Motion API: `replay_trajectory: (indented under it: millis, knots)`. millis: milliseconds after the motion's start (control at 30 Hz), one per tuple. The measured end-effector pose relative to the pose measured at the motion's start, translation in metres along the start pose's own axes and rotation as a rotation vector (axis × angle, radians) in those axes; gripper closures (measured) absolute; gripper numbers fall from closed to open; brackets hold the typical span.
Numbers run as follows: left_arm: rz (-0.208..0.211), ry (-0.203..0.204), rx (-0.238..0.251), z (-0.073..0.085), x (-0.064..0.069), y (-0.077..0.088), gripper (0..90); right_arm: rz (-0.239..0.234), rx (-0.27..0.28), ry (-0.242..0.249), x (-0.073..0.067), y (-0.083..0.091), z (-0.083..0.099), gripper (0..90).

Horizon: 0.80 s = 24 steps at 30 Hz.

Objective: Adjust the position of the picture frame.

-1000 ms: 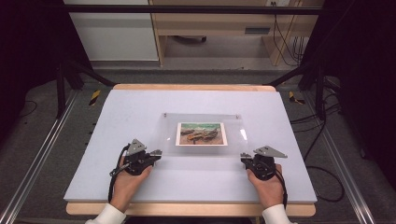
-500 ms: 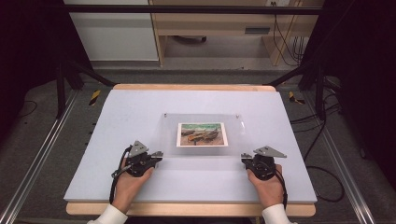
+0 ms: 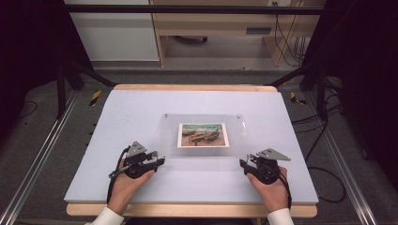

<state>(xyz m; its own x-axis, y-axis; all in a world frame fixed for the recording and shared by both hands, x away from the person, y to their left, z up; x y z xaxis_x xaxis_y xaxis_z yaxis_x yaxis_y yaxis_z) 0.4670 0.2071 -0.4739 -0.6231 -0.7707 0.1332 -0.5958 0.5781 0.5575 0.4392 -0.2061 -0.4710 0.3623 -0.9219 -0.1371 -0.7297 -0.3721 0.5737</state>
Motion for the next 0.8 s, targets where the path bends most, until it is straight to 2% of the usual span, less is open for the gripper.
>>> replay_trajectory:
  millis: [67,200,233,367,600,700,800]
  knots:
    - [0.017,0.008,-0.009,-0.001,-0.001,0.003,37.5,0.026,0.005,0.015,0.000,0.005,0.002,36.6]
    - [0.029,0.011,-0.007,-0.001,-0.003,0.007,21.3,0.033,0.019,0.022,0.000,0.016,0.003,23.2]
    - [0.032,0.010,-0.004,-0.001,-0.003,0.008,21.3,0.033,0.019,0.022,0.000,0.016,0.003,23.2]
    - [0.042,0.007,0.014,-0.003,-0.006,0.012,11.5,0.049,0.042,0.017,0.003,0.023,0.003,16.2]
    - [0.059,0.016,0.055,-0.007,-0.014,0.021,8.4,0.051,0.061,0.020,0.004,0.027,0.002,10.2]
    - [0.048,-0.004,0.077,-0.010,-0.015,0.023,7.8,0.038,0.081,0.032,0.004,0.029,0.000,9.0]
    - [0.043,-0.011,0.077,-0.012,-0.013,0.025,7.9,0.038,0.108,0.049,0.002,0.032,-0.004,9.0]
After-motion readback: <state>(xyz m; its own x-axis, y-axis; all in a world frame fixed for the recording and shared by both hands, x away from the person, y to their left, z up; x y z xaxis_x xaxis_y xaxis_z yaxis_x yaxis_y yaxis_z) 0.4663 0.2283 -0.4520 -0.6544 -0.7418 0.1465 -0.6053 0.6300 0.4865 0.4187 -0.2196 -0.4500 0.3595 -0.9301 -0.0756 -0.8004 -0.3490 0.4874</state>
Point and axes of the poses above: each handheld gripper's, and its own axes: y roughly backward along the jaws, z roughly out of its underside, x roughly to its right, the point moved 1 cm from there along -y, roughly forward along the jaws, and after that the axes turned 2 degrees about -y, right-handed, at the moved point
